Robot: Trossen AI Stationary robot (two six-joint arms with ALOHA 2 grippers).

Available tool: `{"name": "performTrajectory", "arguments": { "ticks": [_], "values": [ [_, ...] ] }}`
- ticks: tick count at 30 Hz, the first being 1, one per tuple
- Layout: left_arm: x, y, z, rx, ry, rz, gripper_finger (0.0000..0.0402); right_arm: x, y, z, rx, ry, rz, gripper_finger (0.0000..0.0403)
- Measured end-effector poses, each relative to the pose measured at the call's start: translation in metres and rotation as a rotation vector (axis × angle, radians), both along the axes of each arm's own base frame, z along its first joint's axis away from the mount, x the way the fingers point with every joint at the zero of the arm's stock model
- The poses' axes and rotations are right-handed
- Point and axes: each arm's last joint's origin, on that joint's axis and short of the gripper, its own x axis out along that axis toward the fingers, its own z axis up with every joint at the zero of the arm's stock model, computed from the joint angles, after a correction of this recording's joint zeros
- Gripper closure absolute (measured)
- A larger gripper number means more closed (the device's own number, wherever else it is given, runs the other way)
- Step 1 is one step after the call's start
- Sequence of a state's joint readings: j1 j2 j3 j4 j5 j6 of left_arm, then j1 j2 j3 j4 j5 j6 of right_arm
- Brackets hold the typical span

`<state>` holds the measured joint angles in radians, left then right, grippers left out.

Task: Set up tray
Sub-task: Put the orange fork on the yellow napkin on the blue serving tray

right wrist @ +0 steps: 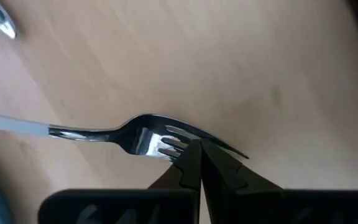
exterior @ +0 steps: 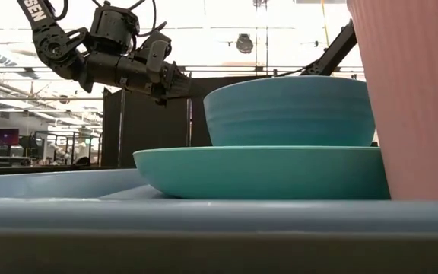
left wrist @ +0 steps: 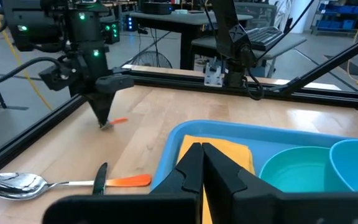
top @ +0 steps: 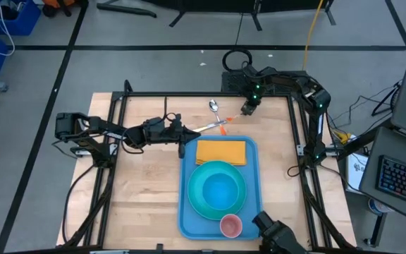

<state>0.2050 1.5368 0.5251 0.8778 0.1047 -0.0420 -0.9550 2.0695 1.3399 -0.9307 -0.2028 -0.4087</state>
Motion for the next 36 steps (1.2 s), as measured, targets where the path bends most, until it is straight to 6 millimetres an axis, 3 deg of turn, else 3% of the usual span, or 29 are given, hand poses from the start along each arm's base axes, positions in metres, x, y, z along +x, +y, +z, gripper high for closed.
{"name": "performTrajectory", "arguments": {
  "ticks": [18, 23, 28, 36],
  "values": [
    [0.000, 0.000, 0.000, -0.014, -0.003, 0.002, 0.0383, -0.011, 0.024, -0.001, 0.128, 0.312, -0.321, 0.0403],
    [0.000, -0.002, 0.000, -0.013, 0.003, -0.007, 0.0398, -0.014, 0.030, 0.000, 0.124, 0.425, -0.334, 0.0403],
    [0.001, -0.005, -0.001, -0.013, 0.006, -0.016, 0.0383, -0.013, 0.036, 0.002, 0.052, 0.566, -0.339, 0.0403],
    [0.001, -0.005, -0.001, -0.014, 0.006, -0.017, 0.0396, -0.008, 0.041, 0.003, 0.050, 0.567, -0.261, 0.0403]
  ]
}}
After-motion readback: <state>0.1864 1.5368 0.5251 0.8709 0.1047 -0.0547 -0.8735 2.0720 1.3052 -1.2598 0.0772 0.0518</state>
